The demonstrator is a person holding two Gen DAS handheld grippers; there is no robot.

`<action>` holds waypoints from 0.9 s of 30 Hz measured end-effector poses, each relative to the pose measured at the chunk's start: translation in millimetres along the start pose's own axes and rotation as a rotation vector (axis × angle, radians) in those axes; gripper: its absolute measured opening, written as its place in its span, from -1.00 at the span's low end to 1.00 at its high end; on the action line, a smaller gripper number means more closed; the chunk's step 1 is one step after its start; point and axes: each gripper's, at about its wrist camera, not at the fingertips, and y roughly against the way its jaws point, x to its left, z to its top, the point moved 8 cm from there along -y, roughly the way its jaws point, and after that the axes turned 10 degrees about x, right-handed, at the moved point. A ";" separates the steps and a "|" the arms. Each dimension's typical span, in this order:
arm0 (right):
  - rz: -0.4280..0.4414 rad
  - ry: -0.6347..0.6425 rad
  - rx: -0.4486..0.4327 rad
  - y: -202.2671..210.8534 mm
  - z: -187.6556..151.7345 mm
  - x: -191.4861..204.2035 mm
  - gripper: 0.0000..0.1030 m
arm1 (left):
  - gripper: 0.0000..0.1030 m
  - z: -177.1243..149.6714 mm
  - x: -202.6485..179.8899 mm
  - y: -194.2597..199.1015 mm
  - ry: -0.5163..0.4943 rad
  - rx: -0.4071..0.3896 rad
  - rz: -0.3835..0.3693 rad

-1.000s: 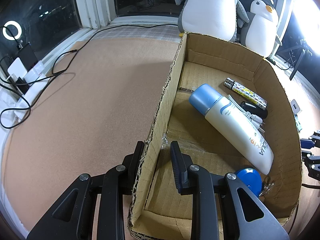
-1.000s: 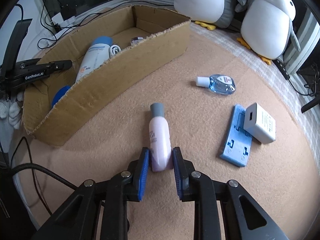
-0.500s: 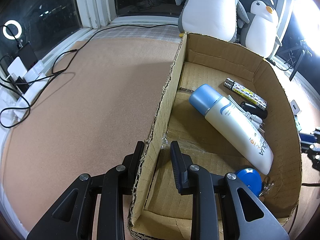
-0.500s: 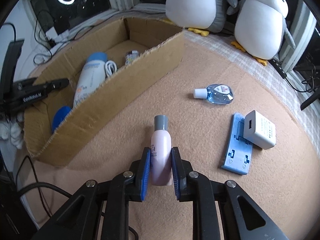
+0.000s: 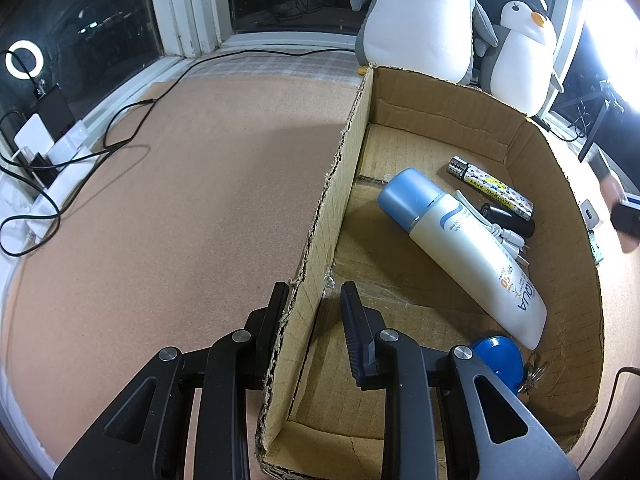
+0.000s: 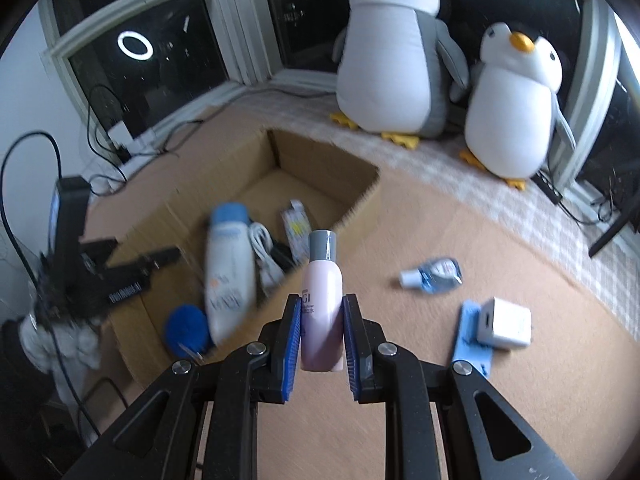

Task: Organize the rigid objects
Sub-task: 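Carry the pink bottle into the box and open the right gripper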

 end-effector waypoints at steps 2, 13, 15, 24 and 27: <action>0.017 0.002 -0.011 -1.2 9.3 8.1 -0.65 | -0.52 -0.1 0.1 0.0 0.001 0.000 0.000; 0.048 0.023 -0.018 -23.7 40.2 46.0 -0.65 | -0.52 0.3 -1.0 -1.0 0.002 0.000 0.000; 0.041 0.028 -0.011 -29.8 42.4 50.2 -0.65 | -0.52 0.3 -0.9 -1.0 0.002 0.001 -0.001; 0.030 0.035 0.001 -41.4 42.5 56.4 -0.65 | -0.52 0.7 -3.6 -2.0 0.000 0.002 0.003; 0.027 0.039 -0.001 -41.9 42.8 56.6 -0.65 | -0.52 0.8 -3.6 -1.9 0.001 0.002 0.003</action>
